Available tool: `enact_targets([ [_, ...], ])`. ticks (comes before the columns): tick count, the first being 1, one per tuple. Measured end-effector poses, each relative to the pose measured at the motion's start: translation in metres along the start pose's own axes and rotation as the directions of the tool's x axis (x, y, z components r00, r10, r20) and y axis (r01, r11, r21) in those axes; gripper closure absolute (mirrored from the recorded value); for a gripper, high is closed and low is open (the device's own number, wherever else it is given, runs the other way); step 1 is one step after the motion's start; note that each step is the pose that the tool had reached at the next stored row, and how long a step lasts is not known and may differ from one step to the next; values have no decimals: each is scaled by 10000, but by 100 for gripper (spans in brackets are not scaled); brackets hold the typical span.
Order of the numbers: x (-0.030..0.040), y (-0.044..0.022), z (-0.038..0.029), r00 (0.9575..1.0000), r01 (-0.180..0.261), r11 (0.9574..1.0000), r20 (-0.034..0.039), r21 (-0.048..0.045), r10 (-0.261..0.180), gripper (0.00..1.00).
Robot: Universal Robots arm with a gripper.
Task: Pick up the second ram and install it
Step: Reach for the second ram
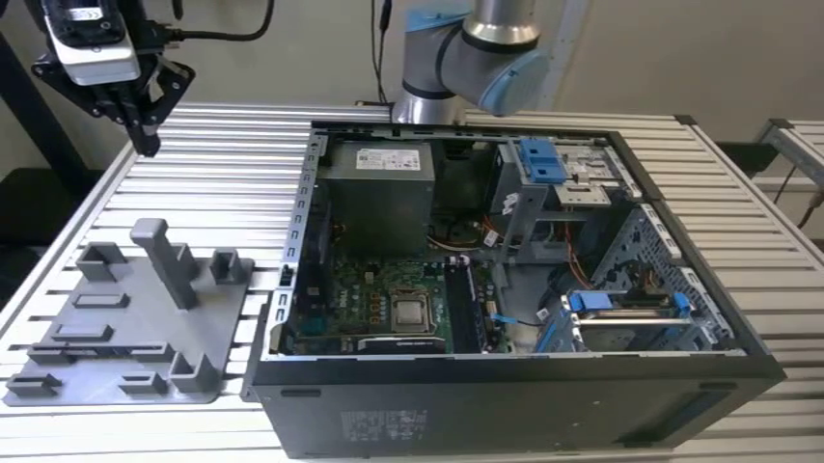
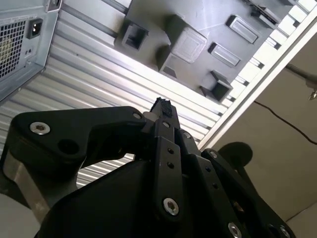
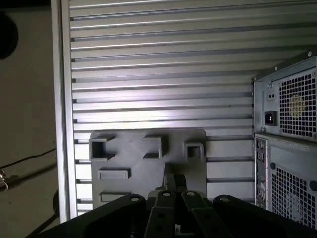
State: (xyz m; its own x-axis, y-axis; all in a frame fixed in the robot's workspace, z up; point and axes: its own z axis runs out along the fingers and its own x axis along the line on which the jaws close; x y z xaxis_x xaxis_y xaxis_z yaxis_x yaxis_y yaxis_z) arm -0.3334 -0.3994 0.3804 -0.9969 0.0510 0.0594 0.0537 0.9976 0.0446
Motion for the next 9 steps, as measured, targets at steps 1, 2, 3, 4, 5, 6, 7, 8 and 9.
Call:
enact_targets([
  [1,12,-1,5,10000,1,10000,-14,1,-1,89],
  [2,24,-2,9,10000,0,10000,-27,1,0,89],
  [3,35,-4,14,10000,1,10000,-41,2,-1,89],
  [4,48,-5,18,10000,1,10000,-55,3,-1,89],
  [5,60,-6,23,10000,1,10000,-69,4,-1,89],
  [6,71,-7,27,10000,1,10000,-82,5,-1,89],
  [7,85,-8,32,10000,1,10000,-97,5,-1,89],
  [8,97,-9,36,9999,1,10000,-111,6,-1,89],
  [9,109,-10,40,9999,1,10000,-125,7,-1,89],
])
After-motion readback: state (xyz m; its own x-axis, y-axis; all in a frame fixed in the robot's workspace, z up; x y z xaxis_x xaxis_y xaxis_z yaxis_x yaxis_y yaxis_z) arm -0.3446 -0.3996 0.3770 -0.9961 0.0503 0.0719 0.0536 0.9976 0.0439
